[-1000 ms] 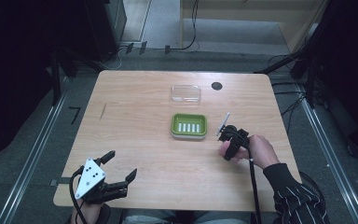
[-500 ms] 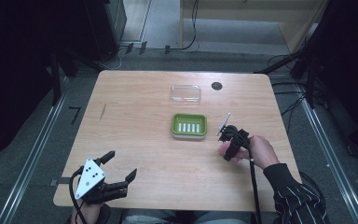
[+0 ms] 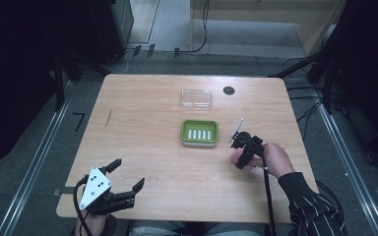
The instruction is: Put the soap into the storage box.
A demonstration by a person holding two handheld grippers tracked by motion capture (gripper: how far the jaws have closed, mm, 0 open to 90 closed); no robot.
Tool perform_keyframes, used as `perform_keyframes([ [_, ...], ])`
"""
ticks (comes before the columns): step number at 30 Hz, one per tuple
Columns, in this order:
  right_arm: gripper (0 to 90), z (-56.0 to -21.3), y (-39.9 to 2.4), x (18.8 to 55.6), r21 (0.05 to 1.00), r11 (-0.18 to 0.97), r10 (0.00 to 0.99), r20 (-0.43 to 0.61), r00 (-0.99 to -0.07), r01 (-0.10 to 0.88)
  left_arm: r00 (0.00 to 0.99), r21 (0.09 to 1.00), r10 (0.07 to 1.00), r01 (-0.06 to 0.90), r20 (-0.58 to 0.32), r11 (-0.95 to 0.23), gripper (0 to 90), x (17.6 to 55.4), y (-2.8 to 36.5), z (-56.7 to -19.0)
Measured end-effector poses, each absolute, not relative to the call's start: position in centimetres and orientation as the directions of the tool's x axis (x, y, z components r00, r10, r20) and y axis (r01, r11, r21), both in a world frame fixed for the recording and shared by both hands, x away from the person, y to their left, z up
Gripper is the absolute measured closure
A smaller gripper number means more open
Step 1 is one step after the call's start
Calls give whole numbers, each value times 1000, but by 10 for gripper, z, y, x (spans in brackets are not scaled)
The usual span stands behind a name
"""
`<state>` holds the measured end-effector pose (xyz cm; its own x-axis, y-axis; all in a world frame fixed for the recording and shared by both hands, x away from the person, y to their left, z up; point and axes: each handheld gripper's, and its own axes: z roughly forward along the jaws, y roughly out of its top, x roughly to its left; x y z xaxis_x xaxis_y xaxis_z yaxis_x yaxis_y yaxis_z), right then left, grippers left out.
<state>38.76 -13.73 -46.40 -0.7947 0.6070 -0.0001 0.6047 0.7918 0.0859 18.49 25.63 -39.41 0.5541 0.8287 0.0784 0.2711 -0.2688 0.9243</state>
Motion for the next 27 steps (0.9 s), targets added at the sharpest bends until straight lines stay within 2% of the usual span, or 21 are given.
perform_keyframes([
  [27,384,-440,-135,387,175,780,614,-29,-788,601,554,924,829,271,79,-270,139,185,256,-394],
])
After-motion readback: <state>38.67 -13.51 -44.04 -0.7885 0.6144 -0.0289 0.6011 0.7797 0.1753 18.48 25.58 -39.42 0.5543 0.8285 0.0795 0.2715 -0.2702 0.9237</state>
